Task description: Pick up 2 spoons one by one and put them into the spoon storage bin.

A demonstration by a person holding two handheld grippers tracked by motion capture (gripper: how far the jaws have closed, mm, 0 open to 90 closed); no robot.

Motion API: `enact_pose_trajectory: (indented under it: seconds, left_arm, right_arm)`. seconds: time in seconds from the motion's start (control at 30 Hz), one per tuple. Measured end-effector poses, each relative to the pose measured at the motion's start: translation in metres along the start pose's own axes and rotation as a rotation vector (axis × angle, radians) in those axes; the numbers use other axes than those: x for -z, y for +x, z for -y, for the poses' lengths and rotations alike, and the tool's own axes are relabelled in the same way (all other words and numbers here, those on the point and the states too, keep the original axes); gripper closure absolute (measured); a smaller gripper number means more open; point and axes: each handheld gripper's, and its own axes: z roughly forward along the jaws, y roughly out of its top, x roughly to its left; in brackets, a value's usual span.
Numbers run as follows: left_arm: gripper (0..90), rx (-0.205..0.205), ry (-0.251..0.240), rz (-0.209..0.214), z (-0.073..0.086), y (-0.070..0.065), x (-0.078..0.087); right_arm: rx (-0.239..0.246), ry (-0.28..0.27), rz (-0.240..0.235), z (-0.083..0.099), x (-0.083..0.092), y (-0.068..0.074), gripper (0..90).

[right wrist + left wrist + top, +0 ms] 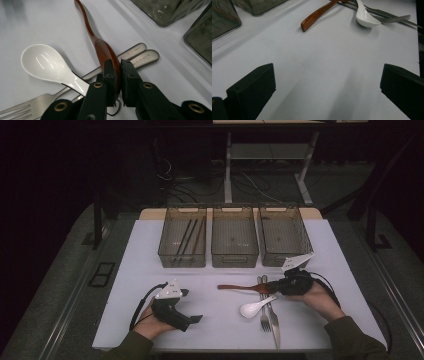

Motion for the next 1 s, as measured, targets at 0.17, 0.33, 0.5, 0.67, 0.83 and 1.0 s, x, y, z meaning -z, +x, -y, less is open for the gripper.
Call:
enact_pose_trajectory:
  seconds: [0.17, 0.33, 0.5, 0.67, 0.83, 1.0]
  left_arm:
    - [0.0, -0.001, -0.004, 0.004, 0.001, 0.001, 0.0]
    - [0.0, 0.005, -0.011, 0.0, 0.002, 0.003, 0.001]
    - [0.0, 0.018, -0.014, -0.004, 0.002, 0.004, 0.002]
    - [0.0, 0.016, -0.014, -0.003, 0.002, 0.004, 0.002]
    - [0.0, 0.017, -0.015, -0.002, 0.002, 0.004, 0.002]
    - [0.0, 0.019, -0.017, 0.001, 0.002, 0.004, 0.002]
  right_arm:
    - [-0.006, -0.025, 0.015, -0.001, 0.004, -0.001, 82.8]
    - [-0.017, -0.064, 0.023, -0.001, 0.011, -0.003, 82.9]
    - [-0.032, -0.101, 0.034, -0.003, 0.019, -0.002, 82.9]
    - [-0.035, -0.137, 0.049, -0.005, 0.027, -0.003, 82.9]
    - [-0.042, -0.17, 0.068, -0.007, 0.037, -0.003, 82.9]
    - [-0.046, -0.196, 0.088, -0.01, 0.046, -0.004, 82.9]
